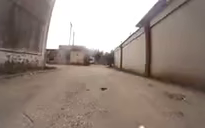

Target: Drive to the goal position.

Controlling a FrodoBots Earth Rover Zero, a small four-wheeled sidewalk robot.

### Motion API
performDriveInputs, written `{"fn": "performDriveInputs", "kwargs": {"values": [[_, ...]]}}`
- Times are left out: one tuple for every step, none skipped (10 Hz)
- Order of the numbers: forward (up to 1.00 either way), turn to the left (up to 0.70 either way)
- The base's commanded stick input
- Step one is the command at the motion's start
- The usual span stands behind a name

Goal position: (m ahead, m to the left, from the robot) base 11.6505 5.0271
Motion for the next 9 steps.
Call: {"fn": "performDriveInputs", "kwargs": {"values": [[0.30, 0.00], [0.30, 0.00], [0.30, 0.00], [0.30, 0.00], [0.30, 0.00], [0.30, 0.00], [0.30, 0.00], [0.30, 0.00], [0.30, 0.00]]}}
